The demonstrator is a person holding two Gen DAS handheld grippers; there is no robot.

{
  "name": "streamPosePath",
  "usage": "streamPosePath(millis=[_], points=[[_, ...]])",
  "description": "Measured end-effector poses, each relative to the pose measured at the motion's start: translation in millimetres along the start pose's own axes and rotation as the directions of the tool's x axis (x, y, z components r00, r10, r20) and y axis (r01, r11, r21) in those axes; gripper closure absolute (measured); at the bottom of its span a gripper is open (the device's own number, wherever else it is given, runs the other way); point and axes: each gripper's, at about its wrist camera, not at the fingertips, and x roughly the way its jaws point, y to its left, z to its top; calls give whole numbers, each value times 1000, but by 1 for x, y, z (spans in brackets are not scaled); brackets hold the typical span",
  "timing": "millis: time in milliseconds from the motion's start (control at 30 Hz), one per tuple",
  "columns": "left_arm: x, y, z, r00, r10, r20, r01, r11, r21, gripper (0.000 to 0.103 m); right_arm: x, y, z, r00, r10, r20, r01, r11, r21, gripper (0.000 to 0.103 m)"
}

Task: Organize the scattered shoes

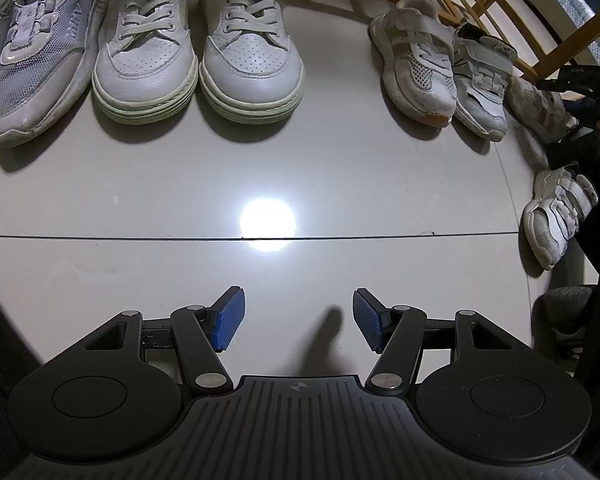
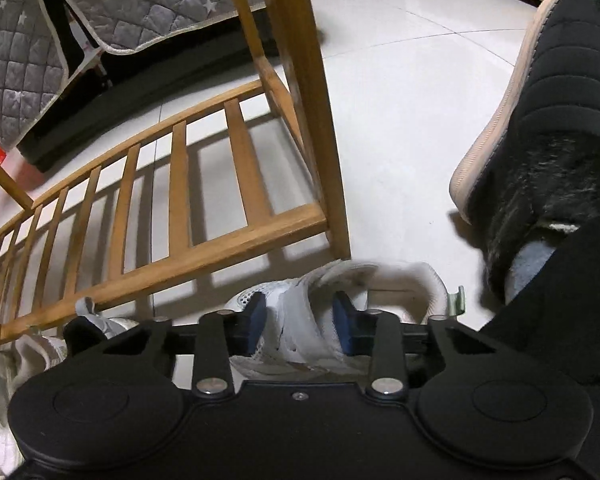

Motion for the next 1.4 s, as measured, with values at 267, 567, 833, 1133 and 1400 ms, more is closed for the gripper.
streamPosePath(millis=[267,567,833,1133,1400], points=[[-4,3,2,1000,7,8,-7,1000,-8,42,-19,2,-2,998,36,59,-37,999,12,88],[-30,14,8,997,5,79,-3,1000,-31,42,-80,31,-4,972,194,134,-177,976,-126,88],[-58,34,20,989,24,149,-13,997,-76,41,-138,90,-58,903,430,-10,-406,843,-354,88],[-83,47,21,979,37,202,-16,995,-103,41,-128,165,-143,826,482,-291,-562,669,-487,89],[-80,49,14,983,41,180,-22,994,-106,41,-127,209,-221,773,441,-456,-630,450,-633,90]])
